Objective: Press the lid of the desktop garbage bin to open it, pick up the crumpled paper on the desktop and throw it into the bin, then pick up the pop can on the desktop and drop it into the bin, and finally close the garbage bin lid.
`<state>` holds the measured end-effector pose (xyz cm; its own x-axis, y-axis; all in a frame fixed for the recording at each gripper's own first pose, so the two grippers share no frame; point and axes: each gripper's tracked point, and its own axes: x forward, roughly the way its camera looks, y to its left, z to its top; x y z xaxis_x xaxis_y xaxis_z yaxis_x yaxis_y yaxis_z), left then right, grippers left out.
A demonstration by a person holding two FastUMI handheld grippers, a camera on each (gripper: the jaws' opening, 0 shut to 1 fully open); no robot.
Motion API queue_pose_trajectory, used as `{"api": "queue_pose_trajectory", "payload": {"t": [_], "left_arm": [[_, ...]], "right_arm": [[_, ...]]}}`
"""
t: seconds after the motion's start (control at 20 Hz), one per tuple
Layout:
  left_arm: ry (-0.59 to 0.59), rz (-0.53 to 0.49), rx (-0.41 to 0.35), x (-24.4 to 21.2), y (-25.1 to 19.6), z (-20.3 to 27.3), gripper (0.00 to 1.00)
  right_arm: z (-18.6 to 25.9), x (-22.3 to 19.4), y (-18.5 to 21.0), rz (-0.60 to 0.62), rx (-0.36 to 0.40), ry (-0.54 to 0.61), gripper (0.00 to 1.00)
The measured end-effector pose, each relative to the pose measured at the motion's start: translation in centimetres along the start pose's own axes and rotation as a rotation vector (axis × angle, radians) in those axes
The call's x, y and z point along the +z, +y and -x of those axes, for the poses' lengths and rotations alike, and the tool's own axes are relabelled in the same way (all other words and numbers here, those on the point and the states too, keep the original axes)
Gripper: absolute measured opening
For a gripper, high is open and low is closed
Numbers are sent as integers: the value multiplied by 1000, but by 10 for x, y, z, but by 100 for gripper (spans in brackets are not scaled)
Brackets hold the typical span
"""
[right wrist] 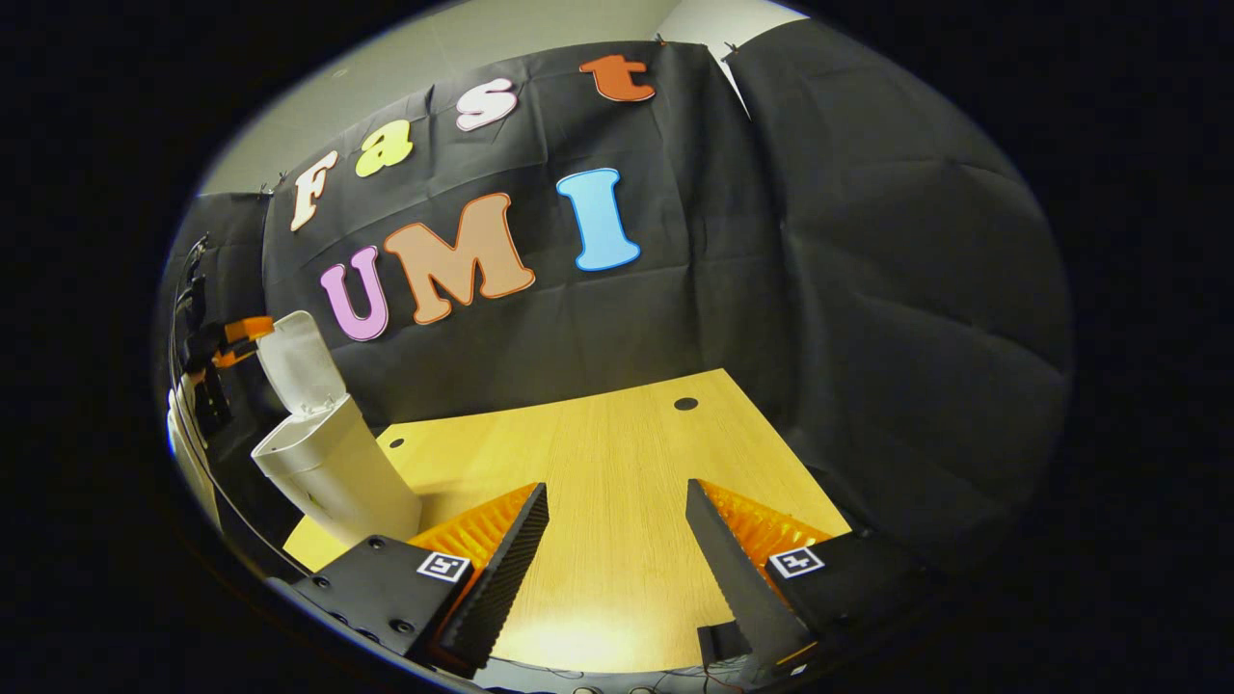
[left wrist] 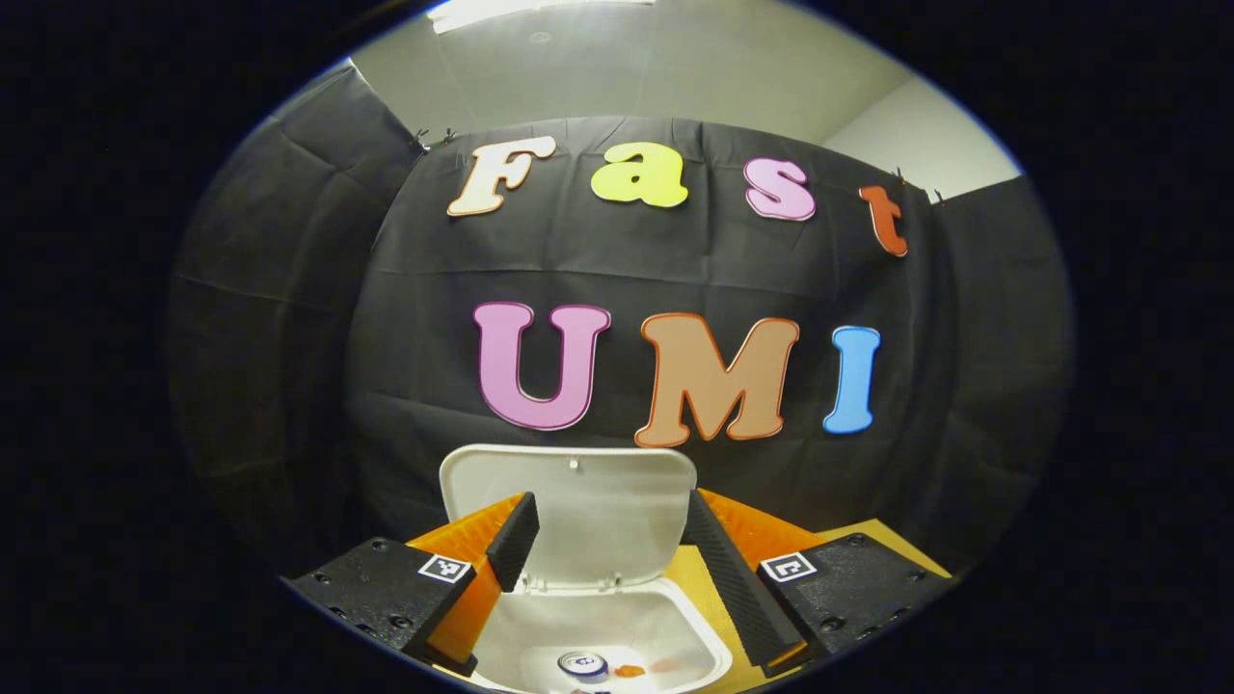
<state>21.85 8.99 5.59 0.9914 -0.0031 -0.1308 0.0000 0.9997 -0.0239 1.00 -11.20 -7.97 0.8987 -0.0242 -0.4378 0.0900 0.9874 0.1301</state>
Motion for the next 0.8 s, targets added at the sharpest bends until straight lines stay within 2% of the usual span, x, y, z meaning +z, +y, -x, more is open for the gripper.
{"api": "queue_pose_trajectory", "payload": {"t": [0.15, 0.45, 0.8], "left_arm": [[-14, -3, 52, 18, 15, -15, 92], [-19, -23, 84, 40, 27, -44, 92], [90, 29, 117, 3, 41, -78, 93]], "right_arm": [[1, -3, -7, -13, -17, 8, 96], [5, -6, -21, -47, -59, 12, 96], [12, 0, -24, -25, -78, -9, 96]]}}
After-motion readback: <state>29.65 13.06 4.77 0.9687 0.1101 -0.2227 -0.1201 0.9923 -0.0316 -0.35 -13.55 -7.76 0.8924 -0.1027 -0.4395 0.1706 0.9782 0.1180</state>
